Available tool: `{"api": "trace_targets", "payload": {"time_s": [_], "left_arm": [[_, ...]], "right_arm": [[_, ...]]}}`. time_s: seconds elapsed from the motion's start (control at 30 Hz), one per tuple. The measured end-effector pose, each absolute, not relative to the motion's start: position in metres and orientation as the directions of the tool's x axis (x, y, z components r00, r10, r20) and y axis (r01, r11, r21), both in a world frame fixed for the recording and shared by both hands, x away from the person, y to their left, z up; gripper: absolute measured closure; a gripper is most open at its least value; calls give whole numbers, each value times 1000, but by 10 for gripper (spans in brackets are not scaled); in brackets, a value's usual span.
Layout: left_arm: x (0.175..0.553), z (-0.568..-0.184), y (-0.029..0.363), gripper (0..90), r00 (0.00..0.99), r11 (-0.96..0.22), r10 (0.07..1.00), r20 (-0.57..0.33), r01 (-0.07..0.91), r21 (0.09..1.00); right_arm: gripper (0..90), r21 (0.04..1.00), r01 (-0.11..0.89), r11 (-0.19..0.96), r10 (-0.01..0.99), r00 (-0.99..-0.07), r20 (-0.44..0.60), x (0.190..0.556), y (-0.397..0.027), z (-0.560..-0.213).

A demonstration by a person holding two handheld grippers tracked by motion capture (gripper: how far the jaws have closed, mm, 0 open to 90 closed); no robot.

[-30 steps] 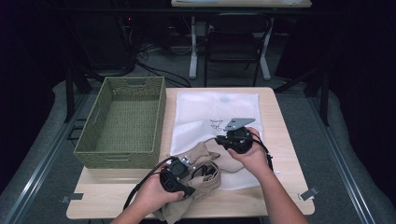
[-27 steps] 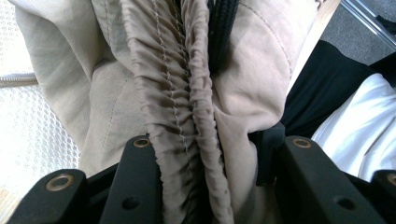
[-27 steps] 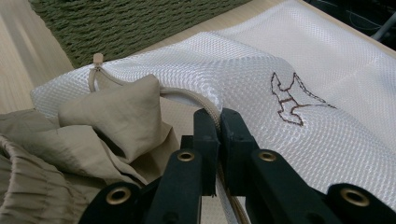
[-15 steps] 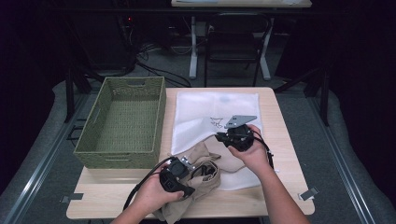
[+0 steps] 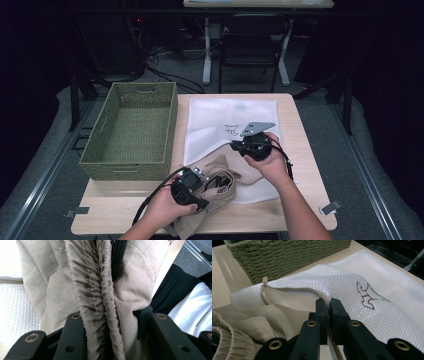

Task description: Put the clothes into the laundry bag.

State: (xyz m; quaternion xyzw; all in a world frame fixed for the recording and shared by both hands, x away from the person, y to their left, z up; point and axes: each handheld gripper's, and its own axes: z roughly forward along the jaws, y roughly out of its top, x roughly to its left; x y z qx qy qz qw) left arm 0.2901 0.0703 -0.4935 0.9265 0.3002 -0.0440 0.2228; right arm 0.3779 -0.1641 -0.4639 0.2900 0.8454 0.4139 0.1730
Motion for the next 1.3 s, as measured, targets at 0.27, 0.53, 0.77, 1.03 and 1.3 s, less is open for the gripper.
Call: {"api": "trace_targets", "payload": {"time_s": [0.27, 0.53, 0.77, 1.03, 1.3], "left_arm": [[294, -489, 70, 634, 812, -710, 546, -208, 580, 400], [301, -478, 61, 633, 805, -698, 560, -195, 585, 412], [310, -474, 51, 633, 806, -696, 563, -185, 583, 420], [320, -478, 42, 633, 792, -677, 584, -181, 598, 430], [331, -483, 37, 633, 775, -658, 602, -192, 618, 431]], "right_arm": [[862, 798, 347, 492, 630, -775, -52, 377, -163, -465], [862, 800, 339, 495, 628, -776, -60, 377, -162, -464], [862, 806, 336, 487, 630, -774, -58, 376, -163, -461], [862, 808, 332, 487, 630, -774, -61, 375, -163, -460], [862, 811, 324, 488, 626, -777, -67, 374, -163, -459]]}}
